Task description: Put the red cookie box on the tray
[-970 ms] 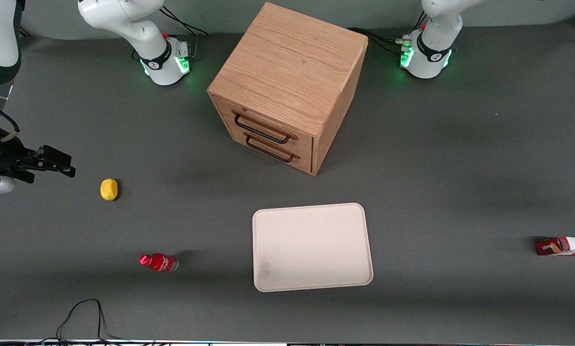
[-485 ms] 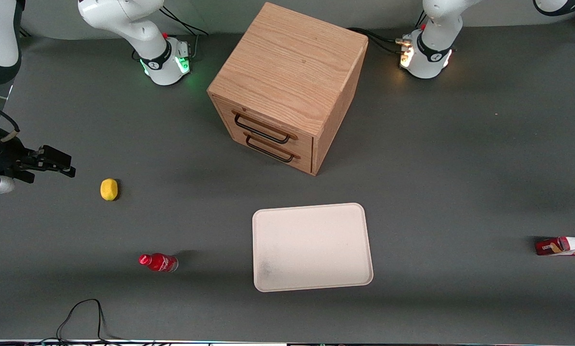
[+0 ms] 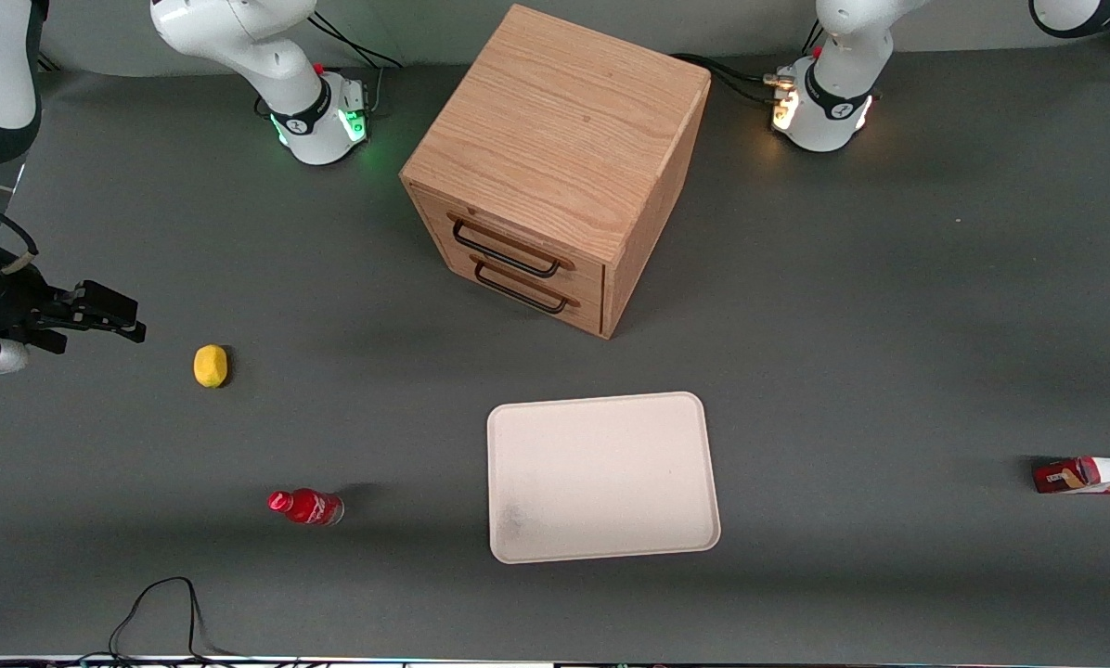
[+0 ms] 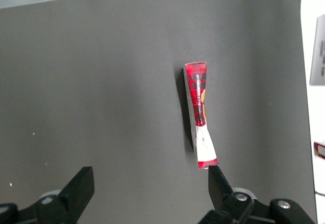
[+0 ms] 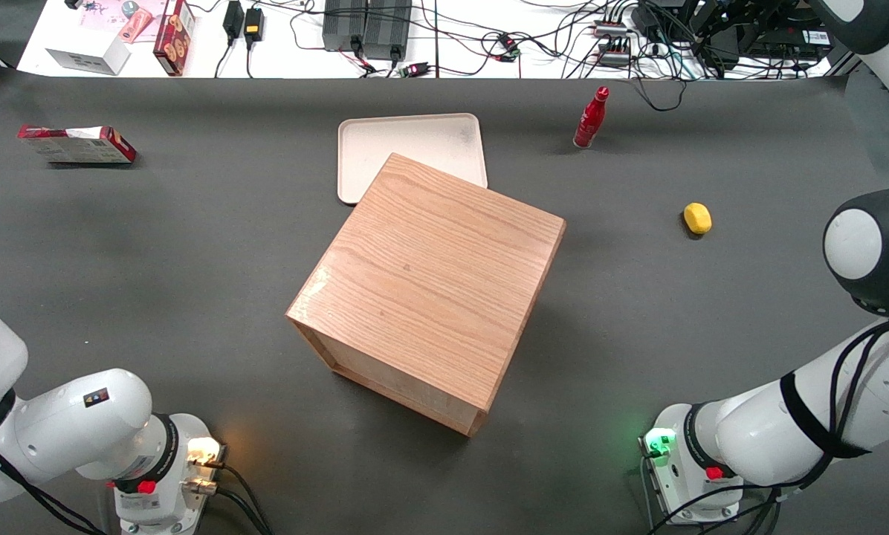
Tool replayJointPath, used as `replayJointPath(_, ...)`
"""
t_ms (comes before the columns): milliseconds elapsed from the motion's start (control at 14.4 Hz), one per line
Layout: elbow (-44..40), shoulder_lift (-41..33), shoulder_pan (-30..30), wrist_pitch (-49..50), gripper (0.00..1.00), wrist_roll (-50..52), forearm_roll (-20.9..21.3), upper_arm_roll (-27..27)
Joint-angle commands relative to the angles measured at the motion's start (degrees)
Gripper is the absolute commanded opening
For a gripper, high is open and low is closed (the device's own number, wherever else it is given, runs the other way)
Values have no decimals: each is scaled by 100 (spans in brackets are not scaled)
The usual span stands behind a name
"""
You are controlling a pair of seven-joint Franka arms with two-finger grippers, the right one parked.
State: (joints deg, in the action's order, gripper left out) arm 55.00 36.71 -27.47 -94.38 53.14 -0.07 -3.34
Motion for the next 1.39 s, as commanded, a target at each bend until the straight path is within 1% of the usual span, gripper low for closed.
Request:
replayJointPath(0,-122,274,14,-298,100,250,-10,-44)
replayJointPath(554,651,898,172,-1986,100,759,-81,17)
replayJointPath(762,652,1232,199,-2452,100,865,-89,175)
replayJointPath(1040,652,1584,251,-3024,100,856,-89,193)
replayJointPath(1317,687,1777,260,-3261,100,847,-89,202)
